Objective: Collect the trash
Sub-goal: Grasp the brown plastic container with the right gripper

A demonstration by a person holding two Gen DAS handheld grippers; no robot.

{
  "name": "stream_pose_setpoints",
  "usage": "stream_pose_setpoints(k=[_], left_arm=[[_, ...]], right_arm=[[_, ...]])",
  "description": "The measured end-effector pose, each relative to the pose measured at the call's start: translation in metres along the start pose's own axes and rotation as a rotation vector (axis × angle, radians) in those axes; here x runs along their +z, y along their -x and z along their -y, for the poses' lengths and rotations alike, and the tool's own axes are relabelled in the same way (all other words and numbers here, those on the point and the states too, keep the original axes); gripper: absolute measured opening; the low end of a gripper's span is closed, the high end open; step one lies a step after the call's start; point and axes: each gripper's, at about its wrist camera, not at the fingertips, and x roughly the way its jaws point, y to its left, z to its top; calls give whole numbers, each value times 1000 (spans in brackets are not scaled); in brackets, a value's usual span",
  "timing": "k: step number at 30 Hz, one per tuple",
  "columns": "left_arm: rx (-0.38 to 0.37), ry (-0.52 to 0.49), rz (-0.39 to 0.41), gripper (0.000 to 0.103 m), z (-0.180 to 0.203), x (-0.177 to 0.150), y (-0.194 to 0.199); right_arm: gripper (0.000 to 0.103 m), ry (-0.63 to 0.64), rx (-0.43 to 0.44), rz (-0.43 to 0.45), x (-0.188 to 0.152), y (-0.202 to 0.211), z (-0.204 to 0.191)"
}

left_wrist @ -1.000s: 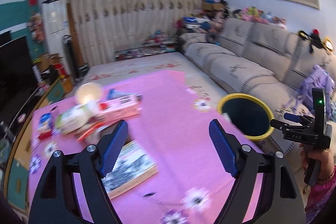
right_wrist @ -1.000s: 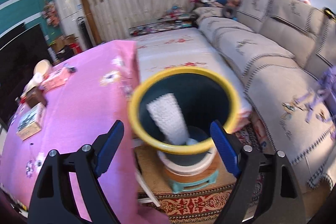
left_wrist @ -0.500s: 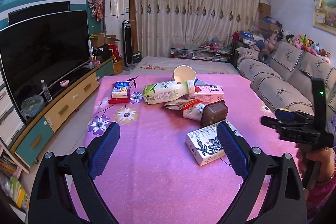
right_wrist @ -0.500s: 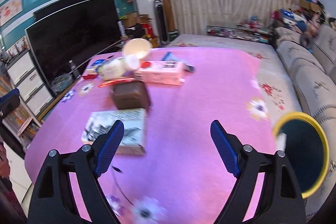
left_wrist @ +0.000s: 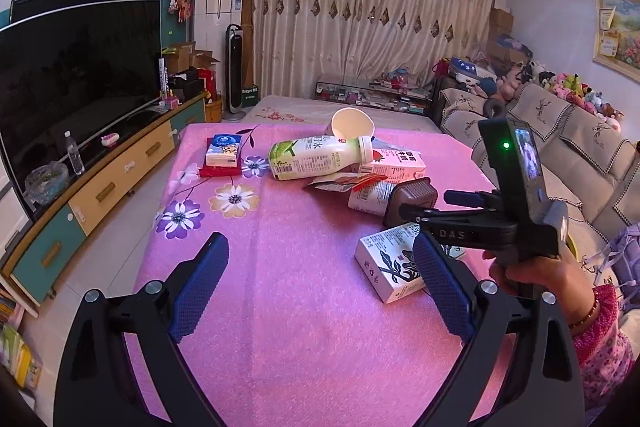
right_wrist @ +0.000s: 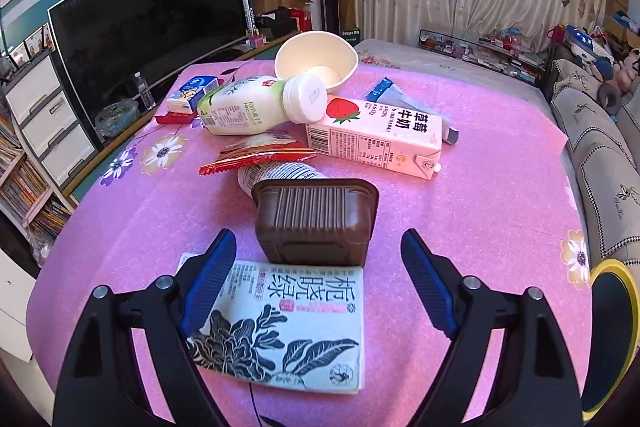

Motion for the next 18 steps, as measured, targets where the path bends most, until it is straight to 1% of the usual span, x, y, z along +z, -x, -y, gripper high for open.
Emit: stream_pose_setpoints(k=[3,5,6,7,10,15,18], left_arm=[[-7,1,-9,92,0,0,-5],[-11,0,-15,92,2,-1,-8],[-12,0,-17,92,1,-2,-9],[-14,-2,-19,92,2,-2,-11],[-17,-8,-24,92,5,-3,-13],[-25,-22,-29,92,10,-5,-17],[-34,-28,-30,92,13,-5,-19]], right_arm=[[79,-9,-2,-5,4,-6,1],[70,-13,-2,-10,5,-10,2],[59,-17,6,-21,6,-13,4],[56,-25,15,-26,6,-12,5],[56,-41,19,-7,6,-7,9],[56,-61,13,58,8,17,16],[56,-78,7,88,7,34,26]])
